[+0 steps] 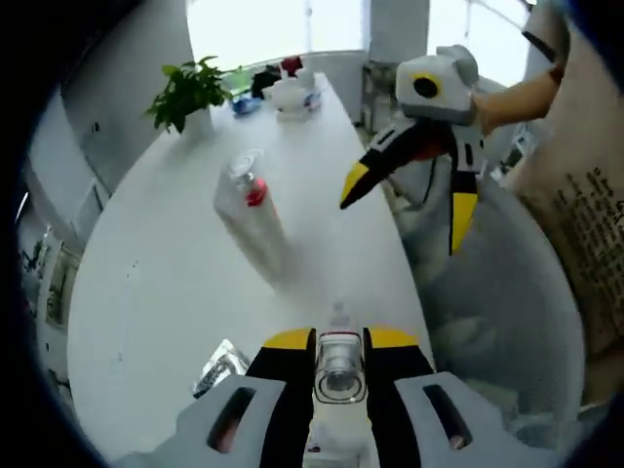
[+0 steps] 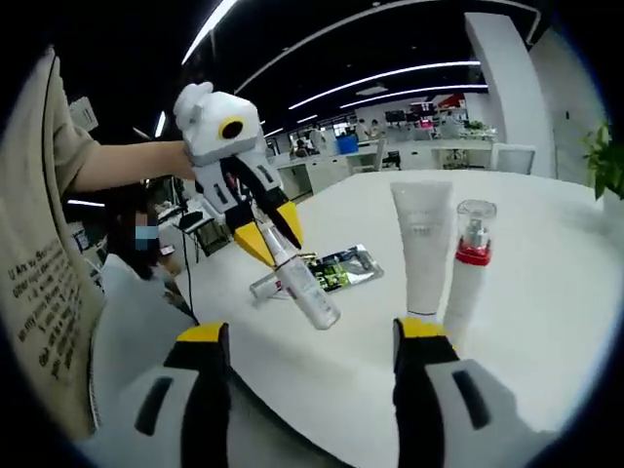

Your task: Arrange the skincare products in the storage area until every visible bottle or jar stands upright without overlapping.

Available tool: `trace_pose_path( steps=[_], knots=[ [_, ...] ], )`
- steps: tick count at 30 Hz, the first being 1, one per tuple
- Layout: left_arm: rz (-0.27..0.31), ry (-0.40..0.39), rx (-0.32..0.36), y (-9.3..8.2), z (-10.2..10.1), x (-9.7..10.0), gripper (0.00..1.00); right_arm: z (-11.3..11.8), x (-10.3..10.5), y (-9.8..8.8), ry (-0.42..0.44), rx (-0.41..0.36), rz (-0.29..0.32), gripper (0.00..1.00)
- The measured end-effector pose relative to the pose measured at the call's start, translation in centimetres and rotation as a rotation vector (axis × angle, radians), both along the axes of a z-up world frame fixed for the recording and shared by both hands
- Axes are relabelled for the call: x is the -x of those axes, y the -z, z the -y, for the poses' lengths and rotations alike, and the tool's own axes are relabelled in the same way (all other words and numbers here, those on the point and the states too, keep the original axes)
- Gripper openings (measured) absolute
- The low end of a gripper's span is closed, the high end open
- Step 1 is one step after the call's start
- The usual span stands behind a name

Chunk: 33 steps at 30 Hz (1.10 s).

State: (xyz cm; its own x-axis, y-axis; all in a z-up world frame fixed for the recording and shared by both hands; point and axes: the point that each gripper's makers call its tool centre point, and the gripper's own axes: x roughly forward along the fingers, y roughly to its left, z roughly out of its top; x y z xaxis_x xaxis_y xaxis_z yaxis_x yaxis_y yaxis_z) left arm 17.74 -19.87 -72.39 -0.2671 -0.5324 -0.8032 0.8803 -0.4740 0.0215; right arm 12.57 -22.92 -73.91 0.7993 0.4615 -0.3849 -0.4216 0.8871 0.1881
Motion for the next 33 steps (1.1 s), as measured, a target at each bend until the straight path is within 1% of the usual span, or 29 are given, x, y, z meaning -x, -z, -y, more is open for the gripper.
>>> trace_pose_path(
  steps=[3, 6, 7, 9, 11, 14, 15, 16, 18, 22, 24, 25, 27, 28, 31, 32, 33],
  knots=[
    [-0.017, 0.008, 0.006, -1.0, -0.1, 1.1, 0.15, -1.5, -0.5, -0.4, -0.057, 0.002, 0.010, 0.66],
    [-0.032, 0.015, 0.014, -1.8, -0.2, 2.2, 0.15, -3.1, -1.0, -0.3, -0.147, 0.033, 0.020, 0.64],
    [-0.035, 0.020, 0.017, -2.1, -0.2, 2.6, 0.15, -3.4, -1.1, -0.3, -0.157, 0.040, 0.023, 0.63],
    [-0.035, 0.034, 0.021, -2.5, -0.2, 3.3, 0.15, -4.4, -1.3, -0.3, -0.213, 0.069, 0.032, 0.61],
    [-0.033, 0.044, 0.022, -2.8, -0.3, 3.9, 0.15, -5.0, -1.6, -0.2, -0.262, 0.124, 0.047, 0.58],
    [-0.030, 0.058, 0.023, -3.2, -0.4, 4.6, 0.15, -5.6, -1.5, -0.1, -0.340, 0.197, 0.056, 0.44],
    [-0.028, 0.063, 0.022, -3.3, -0.4, 4.9, 0.15, -5.7, -1.4, -0.1, -0.357, 0.209, 0.058, 0.35],
    [-0.026, 0.065, 0.021, -3.4, -0.4, 5.0, 0.15, -5.8, -1.3, -0.1, -0.370, 0.218, 0.057, 0.29],
    [-0.031, 0.071, 0.014, -3.4, -0.6, 5.4, 0.15, -5.6, -1.2, 0.0, -0.373, 0.233, 0.058, 0.21],
    [-0.036, 0.075, 0.022, -3.6, -0.6, 5.9, 0.15, -5.8, -0.6, -0.2, -0.384, 0.190, 0.050, 0.21],
    [-0.059, 0.073, 0.037, -3.9, -0.4, 6.3, 0.15, -5.9, -0.3, -0.3, -0.391, 0.174, 0.049, 0.20],
    [-0.061, 0.073, 0.040, -4.0, -0.4, 6.3, 0.15, -6.0, -0.2, -0.3, -0.390, 0.164, 0.049, 0.19],
    [-0.070, 0.062, 0.085, -4.5, 0.2, 6.3, 0.16, -6.0, -0.1, -0.5, -0.374, 0.121, 0.044, 0.19],
    [-0.093, 0.043, 0.100, -4.8, 0.4, 6.4, 0.16, -6.1, 0.0, -0.9, -0.362, 0.069, 0.045, 0.19],
    [-0.138, -0.006, 0.173, -5.8, 1.3, 6.1, 0.19, -6.0, -0.1, -1.8, -0.317, -0.032, 0.053, 0.19],
    [-0.170, -0.029, 0.196, -6.3, 1.6, 6.2, 0.21, -5.8, -0.1, -2.2, -0.297, -0.076, 0.058, 0.19],
    [-0.190, -0.045, 0.211, -6.6, 1.8, 6.3, 0.26, -5.7, -0.2, -2.6, -0.283, -0.110, 0.064, 0.19]
  ],
)
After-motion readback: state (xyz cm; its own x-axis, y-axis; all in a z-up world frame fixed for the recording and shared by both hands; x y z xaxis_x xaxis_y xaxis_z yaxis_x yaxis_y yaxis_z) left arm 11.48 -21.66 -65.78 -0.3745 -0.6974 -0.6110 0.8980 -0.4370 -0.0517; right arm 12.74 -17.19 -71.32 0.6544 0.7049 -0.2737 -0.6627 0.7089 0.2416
